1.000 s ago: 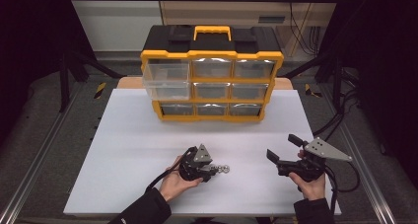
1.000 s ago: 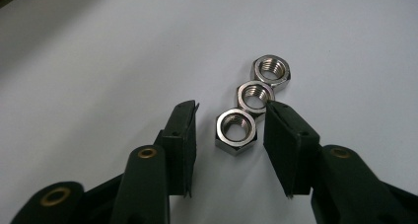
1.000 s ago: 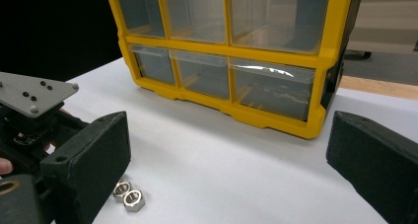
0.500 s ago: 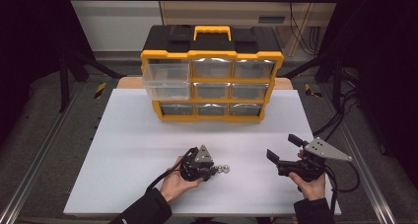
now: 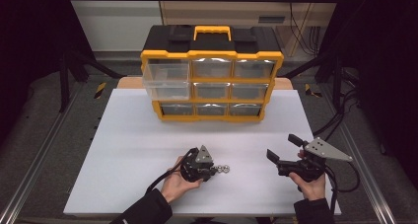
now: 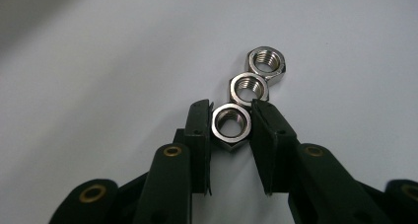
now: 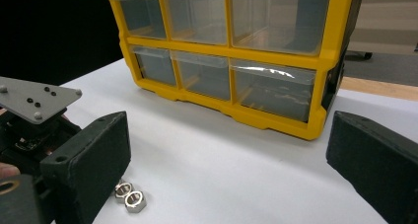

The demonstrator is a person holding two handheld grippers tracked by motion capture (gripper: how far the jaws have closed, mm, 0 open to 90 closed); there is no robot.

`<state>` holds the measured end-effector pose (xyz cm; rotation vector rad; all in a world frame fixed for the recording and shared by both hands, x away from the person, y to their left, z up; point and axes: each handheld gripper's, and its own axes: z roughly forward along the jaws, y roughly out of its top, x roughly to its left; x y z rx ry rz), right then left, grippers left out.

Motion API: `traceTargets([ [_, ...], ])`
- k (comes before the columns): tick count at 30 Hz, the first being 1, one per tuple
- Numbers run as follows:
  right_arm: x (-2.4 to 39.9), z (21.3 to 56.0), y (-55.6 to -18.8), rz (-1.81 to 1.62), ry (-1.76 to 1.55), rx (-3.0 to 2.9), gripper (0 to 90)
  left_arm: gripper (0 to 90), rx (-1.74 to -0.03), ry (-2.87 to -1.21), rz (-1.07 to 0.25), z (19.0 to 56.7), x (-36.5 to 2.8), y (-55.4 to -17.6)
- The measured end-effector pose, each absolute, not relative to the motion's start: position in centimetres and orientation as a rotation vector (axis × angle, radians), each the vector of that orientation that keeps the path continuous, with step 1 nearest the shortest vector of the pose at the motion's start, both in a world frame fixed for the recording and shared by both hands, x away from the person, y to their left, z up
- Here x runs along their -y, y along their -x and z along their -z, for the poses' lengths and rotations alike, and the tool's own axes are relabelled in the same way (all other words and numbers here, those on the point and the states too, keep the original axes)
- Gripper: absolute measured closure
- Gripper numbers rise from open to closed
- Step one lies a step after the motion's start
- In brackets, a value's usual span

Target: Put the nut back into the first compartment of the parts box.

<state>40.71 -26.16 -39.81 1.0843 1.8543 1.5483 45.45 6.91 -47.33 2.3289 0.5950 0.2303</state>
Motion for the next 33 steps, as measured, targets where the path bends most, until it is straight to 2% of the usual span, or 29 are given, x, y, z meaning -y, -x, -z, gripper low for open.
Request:
traceTargets([
  [33,26.2,39.8,-40.7,-1.552,-1.080,-1.852,3.6,69.3,-0.620,-2.233,-0.273,43.0,-9.8,-44.7],
])
